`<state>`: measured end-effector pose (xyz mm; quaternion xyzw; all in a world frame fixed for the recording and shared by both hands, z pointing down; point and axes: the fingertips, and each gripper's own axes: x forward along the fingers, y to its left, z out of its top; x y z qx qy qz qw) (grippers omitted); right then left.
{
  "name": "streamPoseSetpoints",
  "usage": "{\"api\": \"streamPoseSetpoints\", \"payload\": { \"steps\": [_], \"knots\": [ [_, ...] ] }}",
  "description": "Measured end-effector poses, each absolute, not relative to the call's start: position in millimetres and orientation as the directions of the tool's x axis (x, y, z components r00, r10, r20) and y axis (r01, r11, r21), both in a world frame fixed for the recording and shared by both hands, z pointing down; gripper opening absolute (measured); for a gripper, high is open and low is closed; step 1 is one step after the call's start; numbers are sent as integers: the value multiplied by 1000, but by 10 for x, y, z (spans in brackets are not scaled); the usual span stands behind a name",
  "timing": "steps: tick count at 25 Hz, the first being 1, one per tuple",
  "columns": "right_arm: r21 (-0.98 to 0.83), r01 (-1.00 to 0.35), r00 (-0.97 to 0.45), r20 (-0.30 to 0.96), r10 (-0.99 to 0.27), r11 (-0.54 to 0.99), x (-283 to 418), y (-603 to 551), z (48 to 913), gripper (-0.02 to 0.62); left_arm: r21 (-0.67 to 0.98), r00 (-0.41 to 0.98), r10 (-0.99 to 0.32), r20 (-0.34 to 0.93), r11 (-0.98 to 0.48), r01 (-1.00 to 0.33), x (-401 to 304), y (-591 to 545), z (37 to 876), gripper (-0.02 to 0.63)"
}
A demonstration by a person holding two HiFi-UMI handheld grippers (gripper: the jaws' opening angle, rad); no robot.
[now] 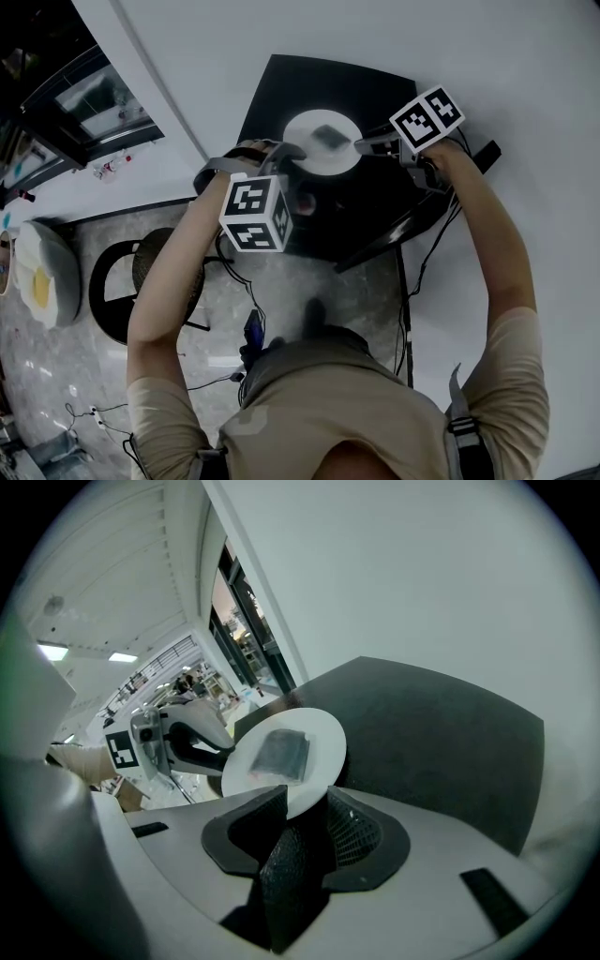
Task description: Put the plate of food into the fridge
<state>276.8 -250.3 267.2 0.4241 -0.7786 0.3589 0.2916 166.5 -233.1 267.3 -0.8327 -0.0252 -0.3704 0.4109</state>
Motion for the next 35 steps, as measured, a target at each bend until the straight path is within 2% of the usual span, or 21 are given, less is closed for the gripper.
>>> {"api": "streamPoseSetpoints", "payload": {
  "steps": [4, 9, 12, 14, 15, 17, 24, 30, 35],
  "knots": [
    [-313, -869, -471, 761, -445, 384, 2743, -2492, 2670, 141, -712, 743, -290, 603, -616, 337, 1653, -2282, 2702, 67],
    [-318, -875, -464, 767, -443, 366, 2731, -2458, 2675, 137, -777, 779, -330, 533, -555, 297, 1641, -2252, 2697, 66],
    [-309, -880, -454, 775, -441, 361, 2712, -2448, 2701, 137, -810, 785, -362, 503, -515, 281, 1621, -2252, 2698, 108],
    [-300, -884, -444, 780, -442, 359, 2706, -2441, 2710, 137, -802, 762, -368, 532, -508, 314, 1594, -2233, 2757, 134],
    [-297, -886, -440, 782, -442, 357, 2705, -2440, 2710, 137, -789, 744, -368, 557, -513, 338, 1577, -2225, 2802, 189],
    [-296, -887, -437, 783, -442, 354, 2712, -2448, 2696, 137, -795, 735, -385, 558, -502, 341, 1584, -2250, 2816, 212],
    [-324, -875, -464, 774, -431, 360, 2648, -2393, 2704, 135, -841, 765, -412, 495, -450, 302, 1610, -2265, 2871, 187],
    [-325, -862, -478, 775, -413, 388, 2540, -2347, 2726, 135, -845, 785, -403, 470, -464, 268, 1576, -2217, 2921, 132],
    [-326, -863, -481, 764, -430, 386, 2524, -2354, 2722, 135, -849, 794, -403, 455, -466, 250, 1556, -2230, 2918, 121]
  ]
}}
